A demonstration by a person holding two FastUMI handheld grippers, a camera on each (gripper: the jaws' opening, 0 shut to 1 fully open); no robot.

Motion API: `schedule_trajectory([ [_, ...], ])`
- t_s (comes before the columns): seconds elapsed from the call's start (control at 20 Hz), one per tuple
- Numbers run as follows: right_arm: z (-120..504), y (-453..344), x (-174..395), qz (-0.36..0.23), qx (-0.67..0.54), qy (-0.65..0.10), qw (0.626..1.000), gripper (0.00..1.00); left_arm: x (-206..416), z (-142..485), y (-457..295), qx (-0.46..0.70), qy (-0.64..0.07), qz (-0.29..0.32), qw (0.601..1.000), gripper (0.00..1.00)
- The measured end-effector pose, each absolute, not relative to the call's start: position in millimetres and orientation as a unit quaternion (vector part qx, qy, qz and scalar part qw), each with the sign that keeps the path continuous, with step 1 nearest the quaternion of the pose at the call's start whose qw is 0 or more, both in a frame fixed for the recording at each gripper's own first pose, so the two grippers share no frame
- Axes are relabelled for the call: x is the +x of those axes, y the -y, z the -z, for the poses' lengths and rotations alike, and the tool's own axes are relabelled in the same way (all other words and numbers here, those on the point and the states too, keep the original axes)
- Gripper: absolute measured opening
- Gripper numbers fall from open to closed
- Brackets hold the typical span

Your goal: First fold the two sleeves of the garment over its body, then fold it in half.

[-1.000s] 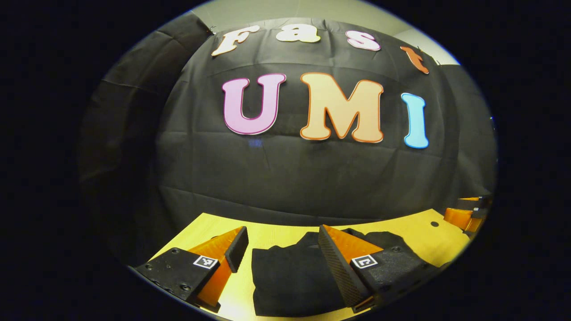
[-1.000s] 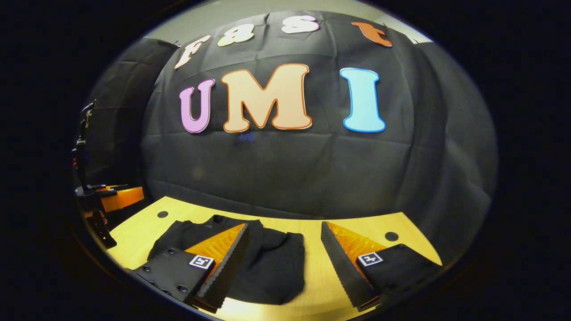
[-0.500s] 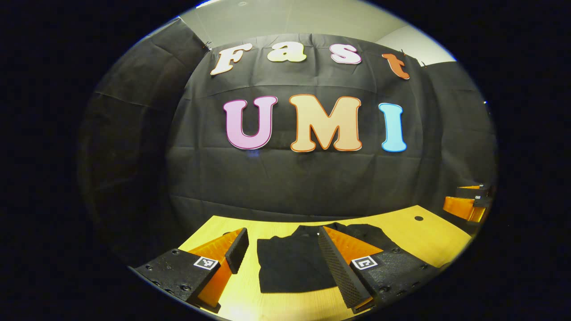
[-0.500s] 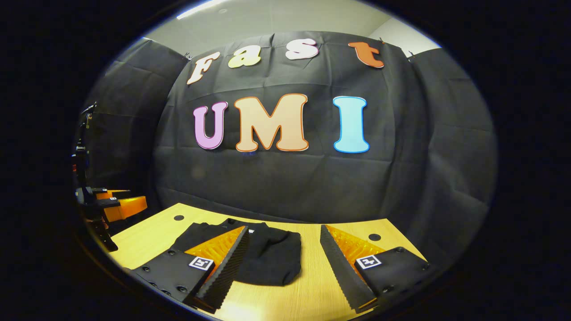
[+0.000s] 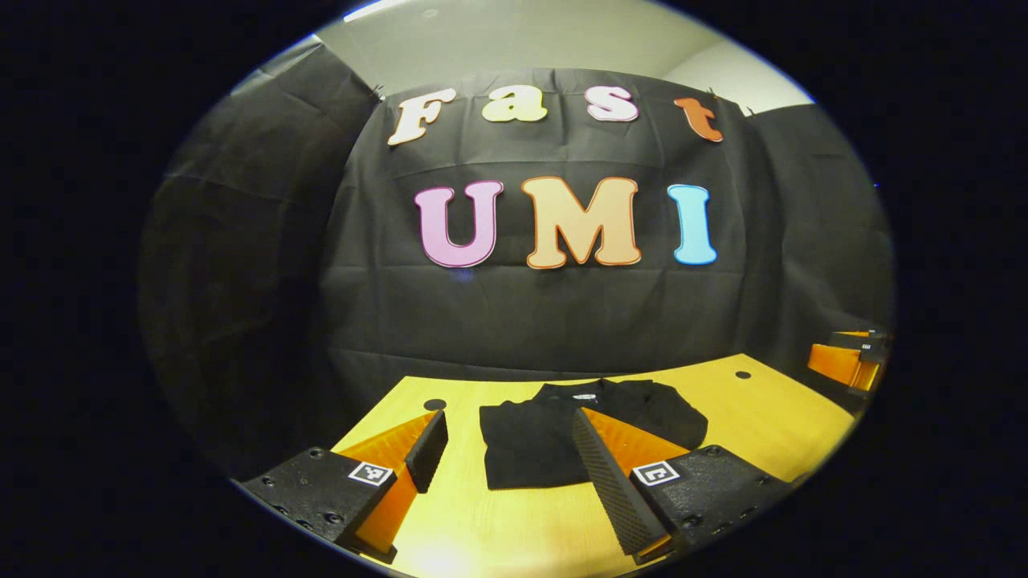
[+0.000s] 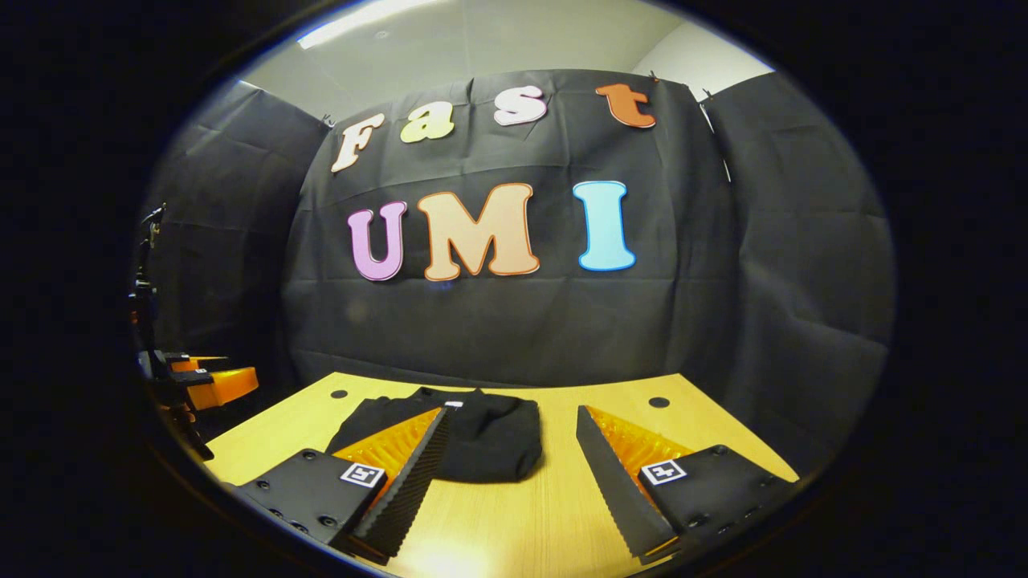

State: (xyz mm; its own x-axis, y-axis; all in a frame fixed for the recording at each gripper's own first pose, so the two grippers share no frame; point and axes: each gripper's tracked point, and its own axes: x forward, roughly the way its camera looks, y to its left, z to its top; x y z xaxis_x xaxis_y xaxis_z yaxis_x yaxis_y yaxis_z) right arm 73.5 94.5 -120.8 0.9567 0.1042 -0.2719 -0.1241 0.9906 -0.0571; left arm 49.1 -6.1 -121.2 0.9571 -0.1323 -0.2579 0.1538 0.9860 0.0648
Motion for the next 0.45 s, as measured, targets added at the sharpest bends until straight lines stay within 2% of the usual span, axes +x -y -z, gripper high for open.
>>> schedule_trajectory([
  [0.2,127,-91,54,-0.047,-0.021,-0.148,0.988,1.0,24,127,12,0.043,-0.136,0.072,0.987,0.92],
  [0.45,129,-81,44,-0.022,-0.003,-0.154,0.988,1.0,13,152,15,-0.042,-0.172,0.062,0.982,0.92],
])
